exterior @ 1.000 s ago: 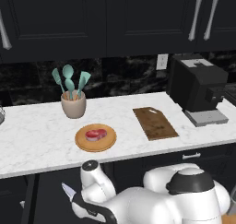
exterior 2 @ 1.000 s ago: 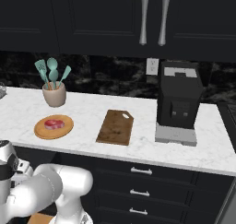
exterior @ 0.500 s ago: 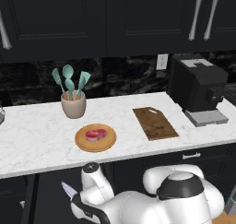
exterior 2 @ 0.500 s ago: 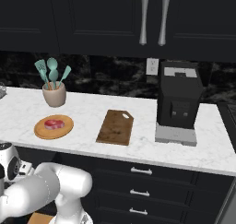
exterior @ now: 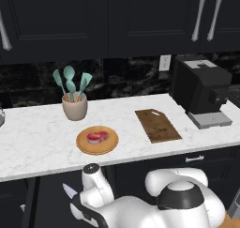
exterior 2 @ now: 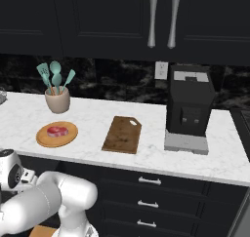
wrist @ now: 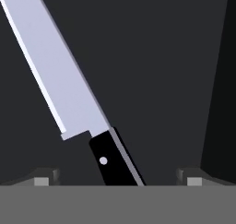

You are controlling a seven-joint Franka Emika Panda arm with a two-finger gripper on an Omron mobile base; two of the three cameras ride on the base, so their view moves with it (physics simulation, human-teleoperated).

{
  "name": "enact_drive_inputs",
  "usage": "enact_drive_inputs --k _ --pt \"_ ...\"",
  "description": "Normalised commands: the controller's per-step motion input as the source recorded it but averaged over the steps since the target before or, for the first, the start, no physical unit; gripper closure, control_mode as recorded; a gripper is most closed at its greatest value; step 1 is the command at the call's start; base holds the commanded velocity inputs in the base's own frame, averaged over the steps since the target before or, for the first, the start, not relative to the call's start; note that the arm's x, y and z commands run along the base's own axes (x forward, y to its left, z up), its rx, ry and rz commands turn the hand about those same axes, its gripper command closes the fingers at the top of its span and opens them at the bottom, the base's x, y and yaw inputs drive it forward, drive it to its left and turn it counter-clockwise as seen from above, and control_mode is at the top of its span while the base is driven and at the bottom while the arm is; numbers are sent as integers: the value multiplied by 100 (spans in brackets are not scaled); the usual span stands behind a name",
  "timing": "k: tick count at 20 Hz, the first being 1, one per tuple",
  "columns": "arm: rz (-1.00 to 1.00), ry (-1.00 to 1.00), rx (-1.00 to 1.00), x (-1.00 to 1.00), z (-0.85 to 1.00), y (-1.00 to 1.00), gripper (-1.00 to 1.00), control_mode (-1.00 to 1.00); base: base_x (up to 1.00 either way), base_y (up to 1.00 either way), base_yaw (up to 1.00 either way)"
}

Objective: Pick up the knife from the drawer and place it on the cutting board. Then place the meat from the plate to the cutting board.

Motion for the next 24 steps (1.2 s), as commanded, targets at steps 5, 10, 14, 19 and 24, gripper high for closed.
enact_drive_inputs --k 5,10,14,19,24 --pt "0 0 0 0 -8 0 -100 -100 0 0 0" --pt "0 0 0 0 -10 4 -100 -100 0 0 0" --pt "0 0 0 0 -11 2 -100 -100 0 0 0" --pt "0 0 0 1 -18 0 -100 -100 0 0 0" --pt "0 0 0 0 -21 7 -100 -100 0 0 0"
